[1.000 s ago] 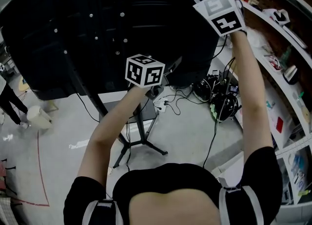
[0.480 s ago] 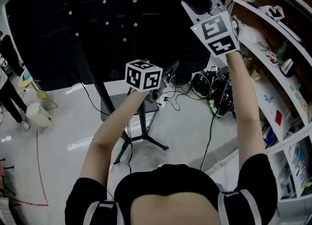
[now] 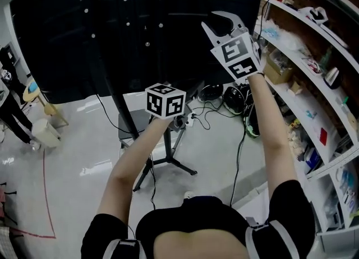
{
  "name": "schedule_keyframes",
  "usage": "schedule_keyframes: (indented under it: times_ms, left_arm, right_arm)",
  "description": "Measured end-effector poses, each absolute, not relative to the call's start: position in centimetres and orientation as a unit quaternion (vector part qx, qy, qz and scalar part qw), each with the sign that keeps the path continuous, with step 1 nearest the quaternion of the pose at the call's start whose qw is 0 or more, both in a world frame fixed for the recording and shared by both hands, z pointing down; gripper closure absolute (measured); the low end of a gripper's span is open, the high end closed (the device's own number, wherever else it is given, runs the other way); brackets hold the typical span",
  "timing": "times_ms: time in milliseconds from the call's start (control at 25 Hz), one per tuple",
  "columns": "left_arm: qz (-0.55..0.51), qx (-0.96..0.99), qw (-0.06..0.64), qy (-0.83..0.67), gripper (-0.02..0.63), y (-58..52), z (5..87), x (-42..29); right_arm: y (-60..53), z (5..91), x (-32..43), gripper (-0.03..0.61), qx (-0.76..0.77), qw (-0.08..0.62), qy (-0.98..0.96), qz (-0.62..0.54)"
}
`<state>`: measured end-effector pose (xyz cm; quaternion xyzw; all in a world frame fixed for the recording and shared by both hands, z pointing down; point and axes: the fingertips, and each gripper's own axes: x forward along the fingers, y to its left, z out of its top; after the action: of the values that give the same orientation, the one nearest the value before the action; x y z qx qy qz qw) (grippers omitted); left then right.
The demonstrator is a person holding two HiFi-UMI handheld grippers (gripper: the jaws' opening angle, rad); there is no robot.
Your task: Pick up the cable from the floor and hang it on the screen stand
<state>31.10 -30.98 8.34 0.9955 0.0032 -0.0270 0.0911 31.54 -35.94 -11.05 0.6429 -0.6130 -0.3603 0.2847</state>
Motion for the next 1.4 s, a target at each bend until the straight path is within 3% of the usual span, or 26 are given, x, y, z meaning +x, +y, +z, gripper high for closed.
schedule_keyframes:
  times_ms: [440,920,1400]
  left_arm:
    - [-0.03,0.994,0.101,-0.025,0.607,-32.9,10.5,31.4]
    - [-0.021,0.994,0.099,-0.044,0.607,-33.5,11.3,31.6]
    - [-0.018,0.994,0.095,-0.042,0.607,-31.6,11.3,31.6]
  right_arm:
    - [-39.3,-7.0,32.6,0.451,0.639,0.281,-0.632,-0.338]
    - [-39.5,-7.1,33.5,0.451,0.657,0.209,-0.649,-0.322]
    - [-37.4,-6.8,33.0,0.431,0.657,0.189,-0.657,-0.317]
